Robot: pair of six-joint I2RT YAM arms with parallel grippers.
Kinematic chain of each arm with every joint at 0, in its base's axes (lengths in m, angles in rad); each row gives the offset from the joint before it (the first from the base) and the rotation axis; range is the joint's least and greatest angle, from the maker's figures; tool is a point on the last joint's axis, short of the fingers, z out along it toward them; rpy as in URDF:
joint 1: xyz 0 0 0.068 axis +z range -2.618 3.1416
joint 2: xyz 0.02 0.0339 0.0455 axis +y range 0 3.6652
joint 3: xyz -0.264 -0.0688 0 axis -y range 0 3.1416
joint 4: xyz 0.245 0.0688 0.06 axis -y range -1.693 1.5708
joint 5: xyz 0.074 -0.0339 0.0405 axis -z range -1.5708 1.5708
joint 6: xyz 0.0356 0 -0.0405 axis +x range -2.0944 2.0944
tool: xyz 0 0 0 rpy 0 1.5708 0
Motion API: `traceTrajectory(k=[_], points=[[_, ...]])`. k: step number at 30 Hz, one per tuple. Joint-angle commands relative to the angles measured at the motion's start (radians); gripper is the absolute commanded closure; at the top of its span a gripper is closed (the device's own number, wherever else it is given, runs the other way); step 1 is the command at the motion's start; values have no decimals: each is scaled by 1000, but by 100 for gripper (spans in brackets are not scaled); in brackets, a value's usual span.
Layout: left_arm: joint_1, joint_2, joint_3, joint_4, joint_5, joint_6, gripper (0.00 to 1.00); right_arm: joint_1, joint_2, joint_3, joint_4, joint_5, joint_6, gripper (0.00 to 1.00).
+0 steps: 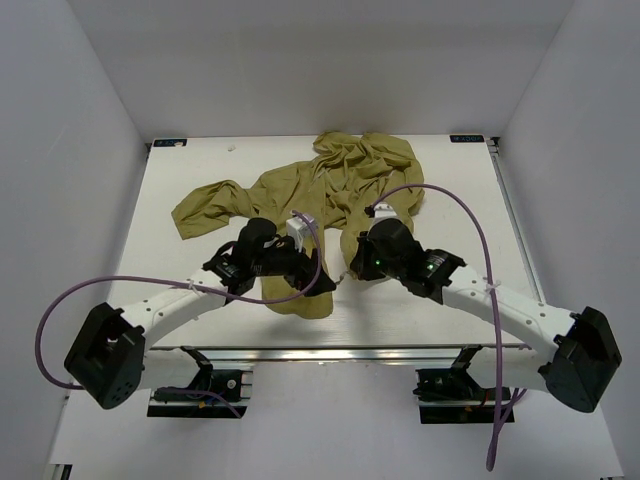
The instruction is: Zip up the jacket
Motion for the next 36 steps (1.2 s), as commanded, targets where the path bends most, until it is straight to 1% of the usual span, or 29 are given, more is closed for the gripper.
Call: traceTrajectory(k=[1,6,10,15,17,18,20,21,23,24,25,26,27,28,31,36], points=[[-7,11,43,58,84,120,2,-12,-42,-12,48,-65,-27,100],[-6,23,9,135,96,155,2,-22,-76,-9,61,-96,-28,100],[-7,73,26,155,165,177,2,-26,-85,-1,63,-129,-24,100],[-7,152,62,182,191,186,2,-37,-100,4,72,-154,-24,100],[-7,184,78,195,242,184,4,-43,-99,4,74,-156,-21,100],[-7,193,78,214,257,180,12,-43,-99,4,75,-156,-18,100],[-6,201,76,233,291,160,24,-48,-93,2,81,-151,-16,100],[-7,198,72,248,296,152,37,-48,-91,4,84,-145,-11,100],[-7,181,57,279,306,118,49,-51,-79,4,98,-142,-10,100],[-7,172,35,315,305,103,60,-51,-74,4,104,-139,-10,100],[-7,163,23,333,300,74,65,-52,-64,8,111,-137,-8,100],[-9,146,12,351,294,59,72,-52,-56,10,123,-139,-8,100],[-9,135,-3,360,265,45,89,-54,-51,13,130,-140,-7,100],[-9,129,-5,356,248,25,99,-57,-41,16,137,-140,-4,100],[-13,110,-2,295,164,-4,100,-66,-28,28,169,-120,22,100],[-55,89,-23,235,103,-55,100,-72,-31,45,259,-100,51,100]])
